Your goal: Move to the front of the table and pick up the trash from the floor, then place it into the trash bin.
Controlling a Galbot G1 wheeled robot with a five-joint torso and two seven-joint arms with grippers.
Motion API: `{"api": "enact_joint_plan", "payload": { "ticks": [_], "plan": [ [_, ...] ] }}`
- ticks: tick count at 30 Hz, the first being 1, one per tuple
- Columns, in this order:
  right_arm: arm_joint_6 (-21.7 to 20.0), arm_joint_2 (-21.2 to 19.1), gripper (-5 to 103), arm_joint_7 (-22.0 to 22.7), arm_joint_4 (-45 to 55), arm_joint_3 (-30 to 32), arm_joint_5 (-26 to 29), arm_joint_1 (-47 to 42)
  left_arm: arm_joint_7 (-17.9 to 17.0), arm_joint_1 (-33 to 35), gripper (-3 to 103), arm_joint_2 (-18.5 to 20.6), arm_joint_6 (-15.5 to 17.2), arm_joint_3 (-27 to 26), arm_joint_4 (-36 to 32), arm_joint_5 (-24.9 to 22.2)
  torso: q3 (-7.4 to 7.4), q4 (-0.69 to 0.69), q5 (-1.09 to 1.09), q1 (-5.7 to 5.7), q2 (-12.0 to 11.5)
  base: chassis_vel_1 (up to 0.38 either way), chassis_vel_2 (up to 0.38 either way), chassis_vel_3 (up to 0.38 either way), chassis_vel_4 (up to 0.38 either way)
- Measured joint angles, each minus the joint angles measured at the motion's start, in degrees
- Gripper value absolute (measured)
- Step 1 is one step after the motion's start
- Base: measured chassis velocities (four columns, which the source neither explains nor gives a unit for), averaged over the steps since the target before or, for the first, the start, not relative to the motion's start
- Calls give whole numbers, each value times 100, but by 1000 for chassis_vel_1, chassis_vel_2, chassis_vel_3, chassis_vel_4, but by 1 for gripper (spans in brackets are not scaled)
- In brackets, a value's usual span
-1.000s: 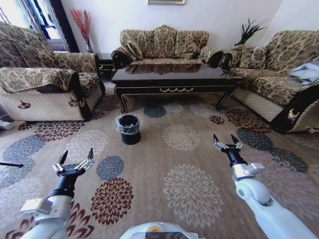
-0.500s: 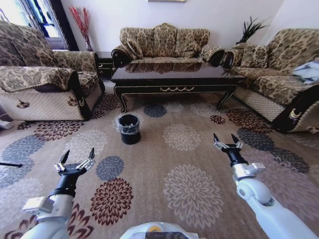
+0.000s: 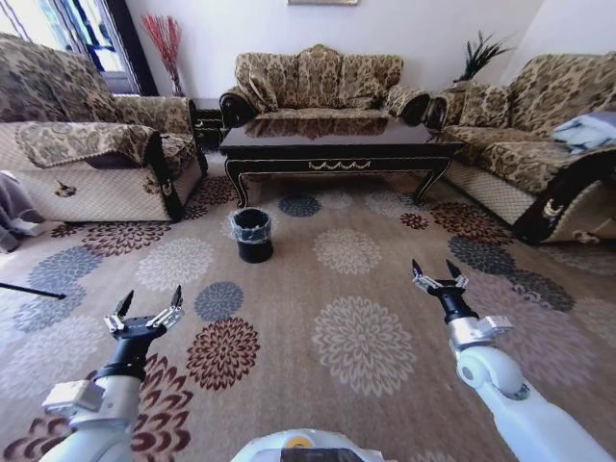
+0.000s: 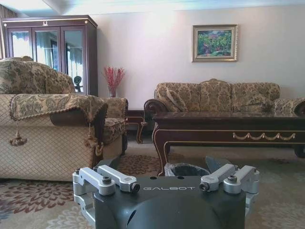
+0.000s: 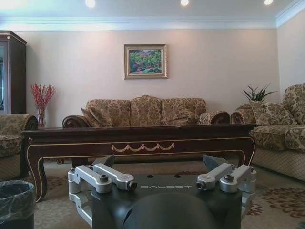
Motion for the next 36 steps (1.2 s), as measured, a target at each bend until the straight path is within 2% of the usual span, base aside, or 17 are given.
{"api": "enact_joint_plan", "payload": {
  "ticks": [16,21,29,36],
  "plan": [
    [39,18,100,-20,21,5,-23,-55,1,49,100,-29,1,15,1,81,-1,-1,1,-2,2,332,-342,-348,344],
    [49,21,100,-29,49,18,-13,-69,1,61,100,-32,1,14,1,90,-2,1,4,-3,3,91,-163,-94,136],
    [81,38,100,-43,47,14,-15,-55,2,65,100,-51,-1,57,1,152,4,3,1,4,-1,-43,50,42,-45],
    [-25,34,100,69,48,23,-37,-75,3,40,100,-43,-1,54,0,153,0,0,1,0,0,0,0,0,0]
  ]
}}
